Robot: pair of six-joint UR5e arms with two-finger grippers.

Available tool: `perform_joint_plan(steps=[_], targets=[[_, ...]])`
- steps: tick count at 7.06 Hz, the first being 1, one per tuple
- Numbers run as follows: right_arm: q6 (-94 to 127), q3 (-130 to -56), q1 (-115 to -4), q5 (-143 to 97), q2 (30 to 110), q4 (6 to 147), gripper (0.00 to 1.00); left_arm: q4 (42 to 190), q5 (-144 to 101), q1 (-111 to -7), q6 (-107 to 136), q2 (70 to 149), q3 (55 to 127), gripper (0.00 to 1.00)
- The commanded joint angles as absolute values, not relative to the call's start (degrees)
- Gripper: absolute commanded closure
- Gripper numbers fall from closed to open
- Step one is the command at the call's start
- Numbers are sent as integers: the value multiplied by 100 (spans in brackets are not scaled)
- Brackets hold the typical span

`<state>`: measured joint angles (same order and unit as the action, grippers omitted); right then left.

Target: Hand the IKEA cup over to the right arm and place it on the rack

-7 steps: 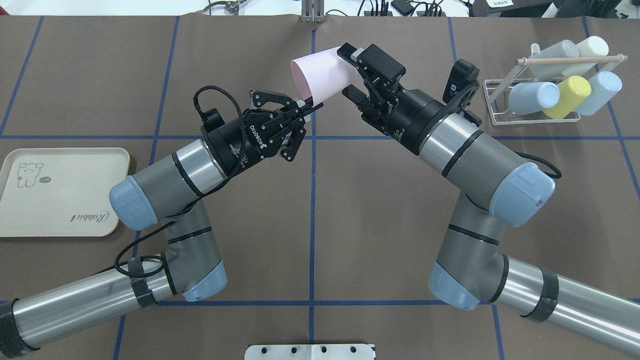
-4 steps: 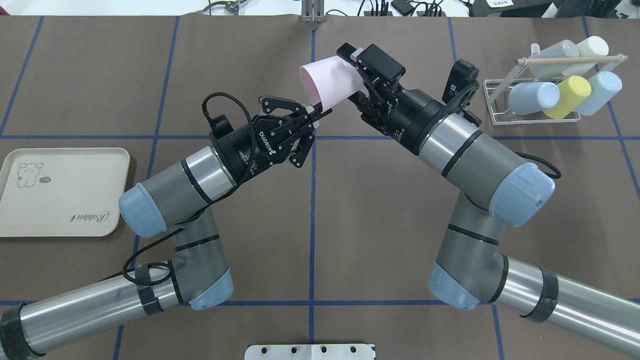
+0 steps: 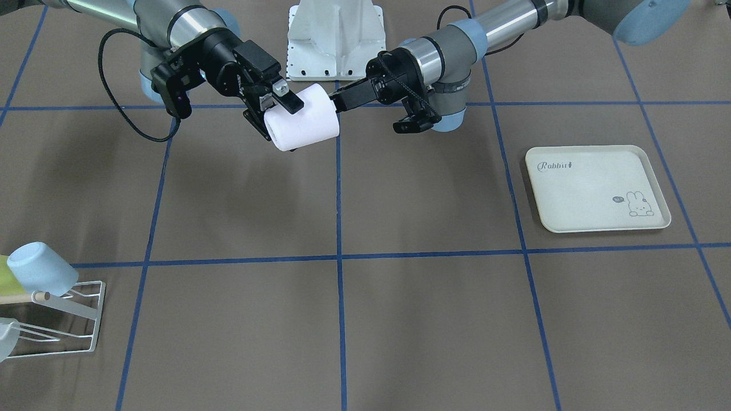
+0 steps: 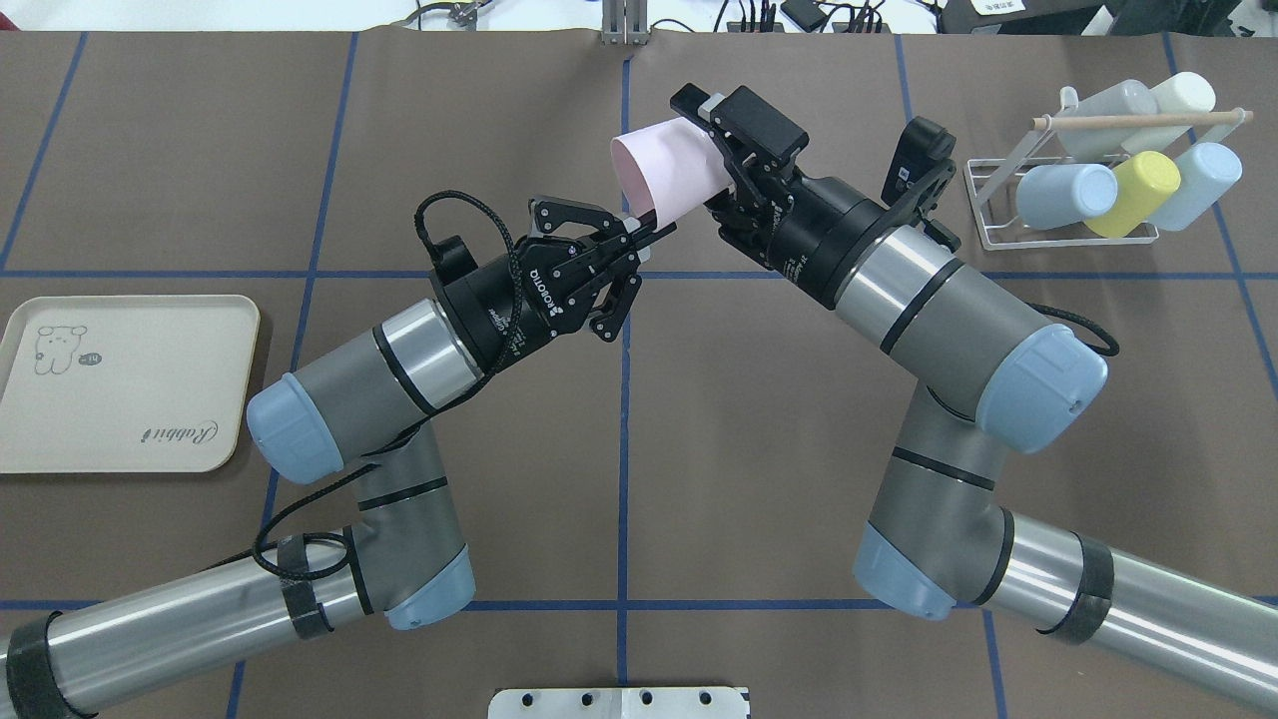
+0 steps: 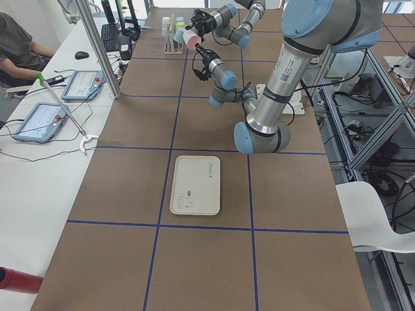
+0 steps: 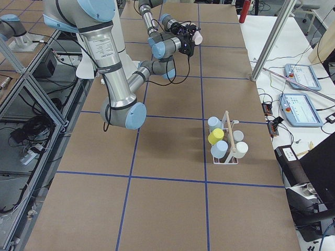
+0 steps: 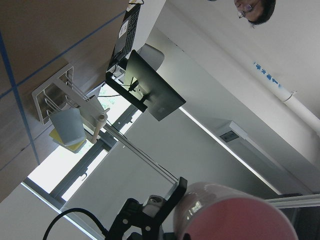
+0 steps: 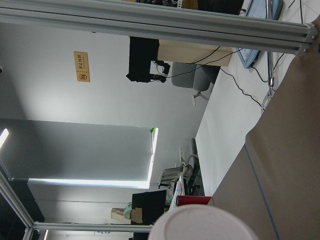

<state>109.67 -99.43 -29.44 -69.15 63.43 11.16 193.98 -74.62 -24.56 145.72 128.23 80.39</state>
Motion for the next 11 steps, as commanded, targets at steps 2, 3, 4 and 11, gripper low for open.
perform_joint_plan(steps=[2, 3, 4, 11], targets=[[10995, -9949, -2936, -6803, 6337, 1099, 100, 19397, -7427, -2452, 14433, 12832, 8059, 1], [10978, -9941, -2936, -6803, 6337, 1107, 100, 19397, -7418, -2452, 14284, 12849, 8068, 0], [10978, -9940, -2936, -6803, 6346, 1099, 100, 19406, -7418, -2461, 14282, 12841, 8112, 0], [10498, -9643, -4400, -6811, 6662, 1674, 100, 19415, -7427, -2514, 13259, 12788, 8200, 0]])
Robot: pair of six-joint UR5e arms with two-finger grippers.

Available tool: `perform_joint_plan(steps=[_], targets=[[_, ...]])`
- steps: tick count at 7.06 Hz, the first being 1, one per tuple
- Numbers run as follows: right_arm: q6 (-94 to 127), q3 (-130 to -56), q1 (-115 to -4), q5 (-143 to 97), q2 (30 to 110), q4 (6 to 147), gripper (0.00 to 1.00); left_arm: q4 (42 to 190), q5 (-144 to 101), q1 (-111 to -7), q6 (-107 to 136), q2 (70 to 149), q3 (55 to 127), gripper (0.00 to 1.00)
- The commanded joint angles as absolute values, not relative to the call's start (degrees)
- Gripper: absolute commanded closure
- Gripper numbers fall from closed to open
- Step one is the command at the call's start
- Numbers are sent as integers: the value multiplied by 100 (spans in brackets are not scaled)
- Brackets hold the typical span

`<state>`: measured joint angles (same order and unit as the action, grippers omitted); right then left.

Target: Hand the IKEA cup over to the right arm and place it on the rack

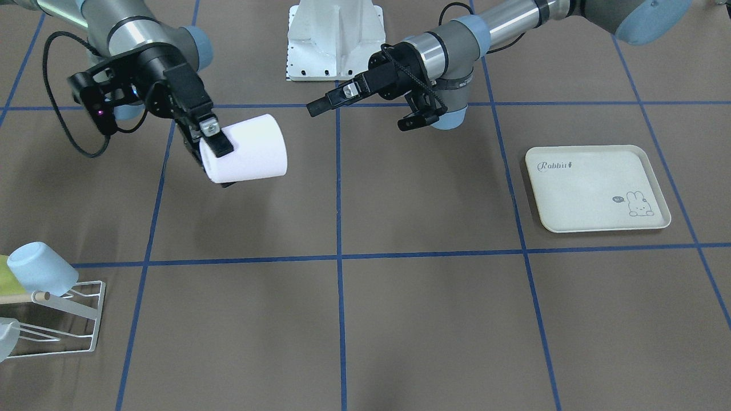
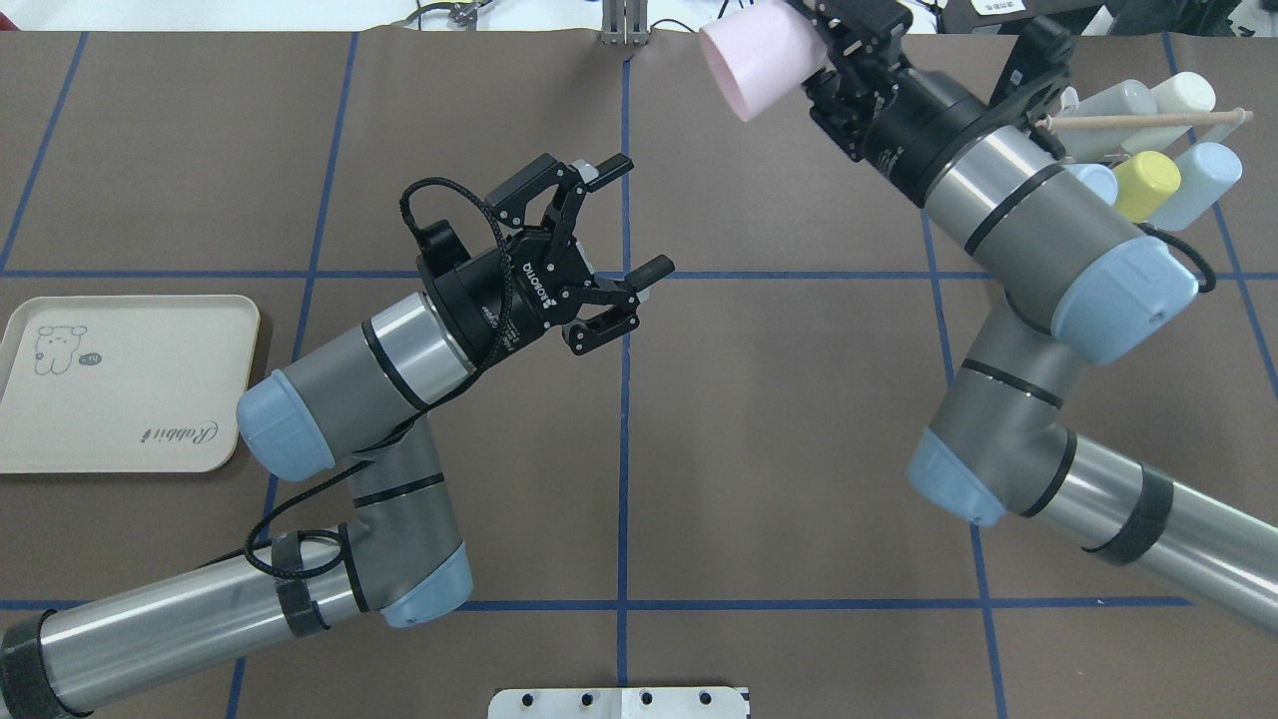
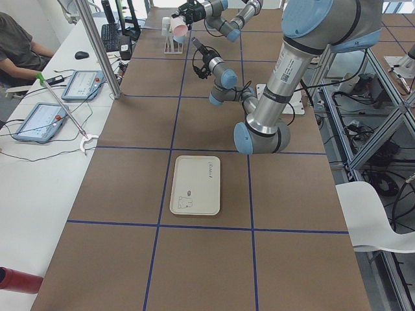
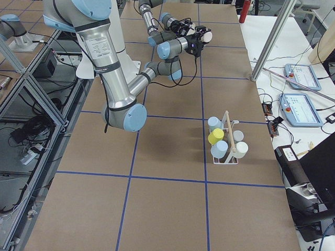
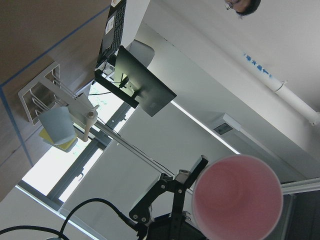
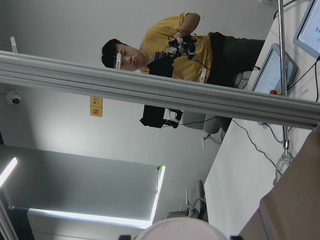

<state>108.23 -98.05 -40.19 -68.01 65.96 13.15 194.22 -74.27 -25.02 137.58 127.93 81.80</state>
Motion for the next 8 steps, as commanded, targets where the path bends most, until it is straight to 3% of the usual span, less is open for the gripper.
perform_joint_plan(steps=[1, 4, 8], targets=[[9833, -9624, -4603, -6803, 6671, 2392, 100, 19398, -7444, -2548, 12810, 12788, 8252, 0], [8723, -9633, -5158, -6576, 6636, 4021, 100, 18602, -7506, -2654, 11562, 12744, 8427, 0], [7446, -9345, -5186, -5714, 6531, 5387, 100, 15219, -7515, -2926, 9838, 12561, 10026, 0]])
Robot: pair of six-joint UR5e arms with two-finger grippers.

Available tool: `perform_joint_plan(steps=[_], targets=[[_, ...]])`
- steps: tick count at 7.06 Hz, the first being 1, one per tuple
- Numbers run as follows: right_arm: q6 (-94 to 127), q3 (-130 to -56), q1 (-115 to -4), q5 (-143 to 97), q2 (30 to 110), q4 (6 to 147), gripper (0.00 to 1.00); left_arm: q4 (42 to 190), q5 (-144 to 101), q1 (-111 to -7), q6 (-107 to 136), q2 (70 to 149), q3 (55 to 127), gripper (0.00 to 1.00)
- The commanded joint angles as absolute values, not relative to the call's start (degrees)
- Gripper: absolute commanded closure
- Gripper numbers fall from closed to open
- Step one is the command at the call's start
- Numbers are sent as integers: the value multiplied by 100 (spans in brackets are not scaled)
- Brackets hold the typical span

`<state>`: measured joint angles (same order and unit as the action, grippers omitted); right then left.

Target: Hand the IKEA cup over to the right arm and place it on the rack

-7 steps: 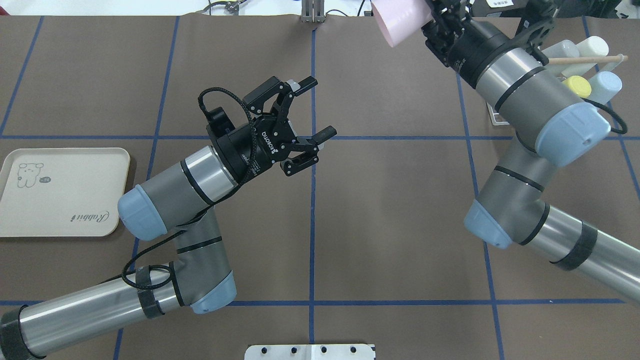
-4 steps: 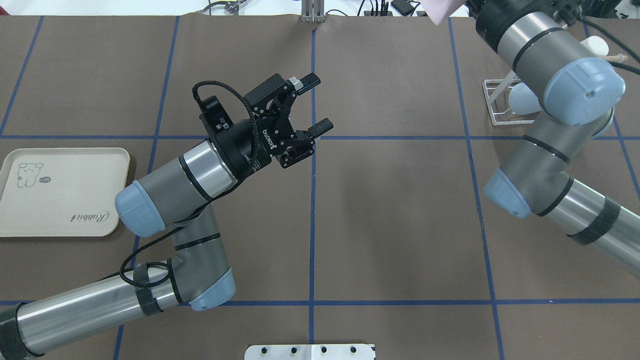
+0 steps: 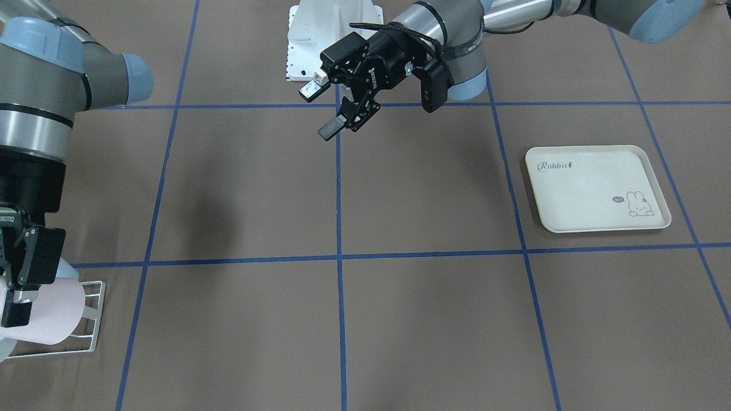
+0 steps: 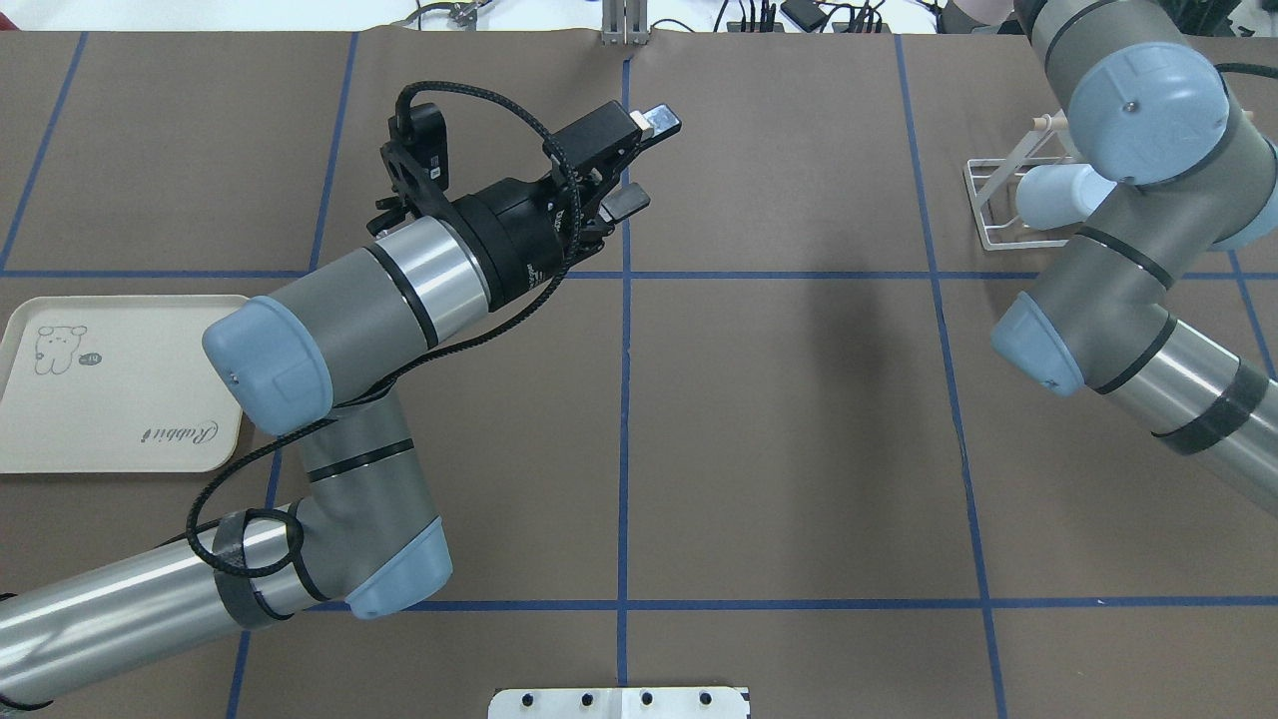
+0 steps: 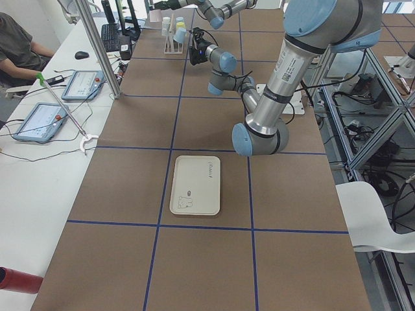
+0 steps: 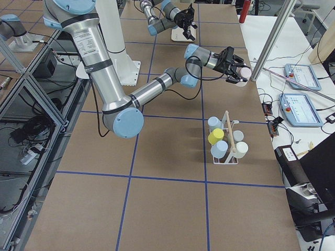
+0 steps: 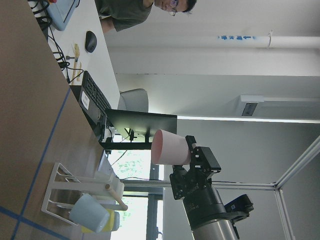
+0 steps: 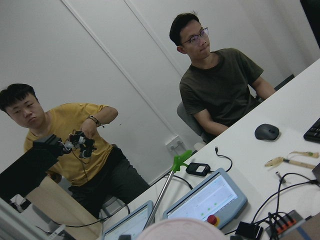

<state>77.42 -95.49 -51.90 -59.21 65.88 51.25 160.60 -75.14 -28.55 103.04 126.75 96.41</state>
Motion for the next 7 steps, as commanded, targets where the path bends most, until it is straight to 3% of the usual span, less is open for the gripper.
perform_joint_plan(steps=[1, 4, 7], targets=[[7427, -8943, -5177, -5652, 6348, 5379, 100, 14866, -7523, -3005, 9443, 12316, 10263, 0], [7033, -8666, -5334, -5678, 6222, 5335, 100, 14704, -8459, -3671, 8704, 11315, 10774, 0], [6970, -8666, -5370, -5660, 6826, 5309, 100, 14678, -8684, -3858, 8332, 10960, 10934, 0]])
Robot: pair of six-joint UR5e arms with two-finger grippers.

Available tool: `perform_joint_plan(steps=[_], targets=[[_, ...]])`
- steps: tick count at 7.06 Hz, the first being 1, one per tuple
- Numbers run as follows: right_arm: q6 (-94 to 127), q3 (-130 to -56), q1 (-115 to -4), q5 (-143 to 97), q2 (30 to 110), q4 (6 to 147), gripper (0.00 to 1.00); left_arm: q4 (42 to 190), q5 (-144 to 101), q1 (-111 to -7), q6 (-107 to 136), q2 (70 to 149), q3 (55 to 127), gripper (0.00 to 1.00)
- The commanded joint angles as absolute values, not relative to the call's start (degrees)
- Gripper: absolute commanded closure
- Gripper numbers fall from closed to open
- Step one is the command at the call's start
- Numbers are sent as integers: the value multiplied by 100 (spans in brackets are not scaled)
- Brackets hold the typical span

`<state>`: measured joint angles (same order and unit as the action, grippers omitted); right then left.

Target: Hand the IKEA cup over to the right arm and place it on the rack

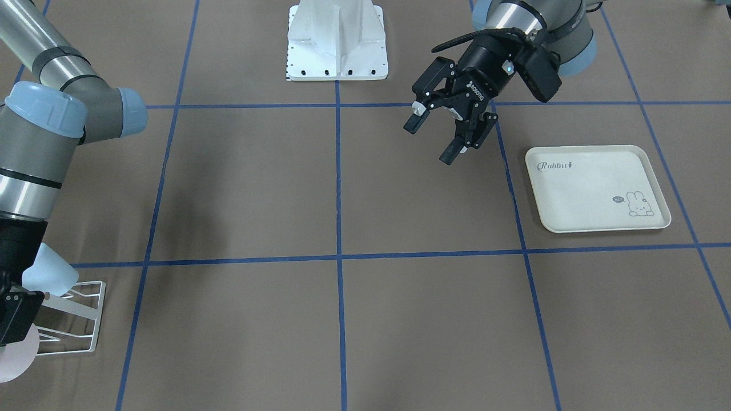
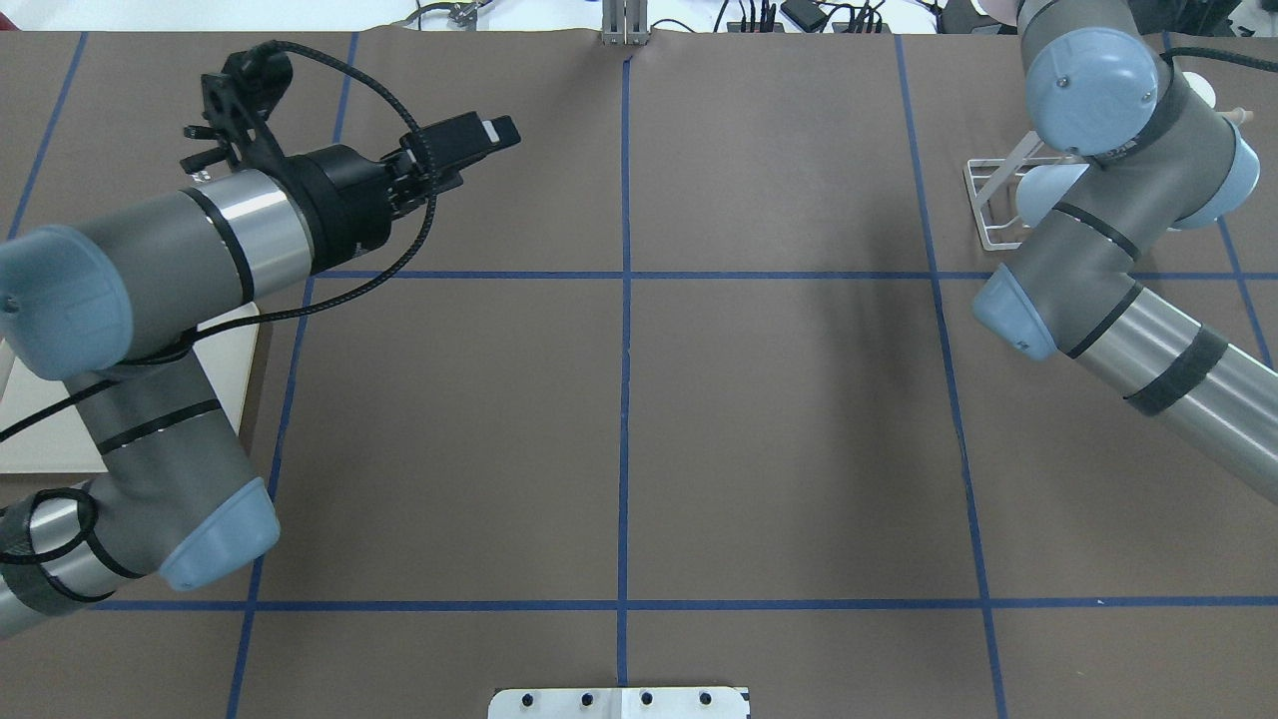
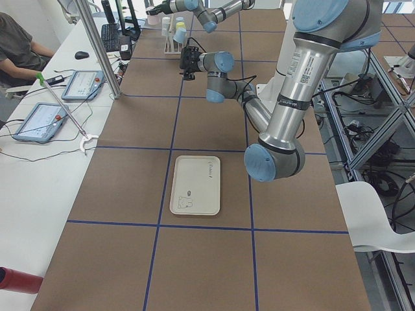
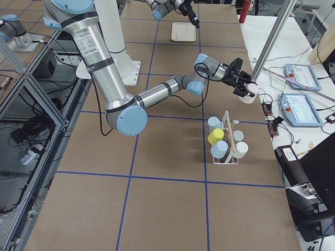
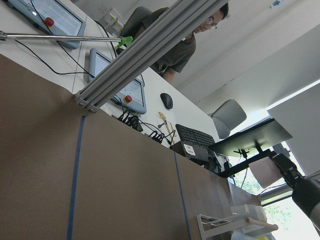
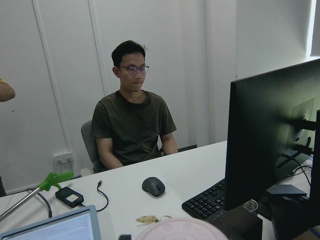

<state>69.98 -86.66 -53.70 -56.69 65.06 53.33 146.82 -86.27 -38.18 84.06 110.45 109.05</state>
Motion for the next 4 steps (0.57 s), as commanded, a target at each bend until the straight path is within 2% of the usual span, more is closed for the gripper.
perform_joint_plan(steps=[1, 4], targets=[[6987, -8544, -5379, -5660, 6864, 5335, 100, 14686, -8684, -3858, 8341, 10960, 10934, 0], [6996, -8394, -5370, -5660, 6891, 5344, 100, 14687, -8692, -3858, 8341, 10951, 10934, 0]])
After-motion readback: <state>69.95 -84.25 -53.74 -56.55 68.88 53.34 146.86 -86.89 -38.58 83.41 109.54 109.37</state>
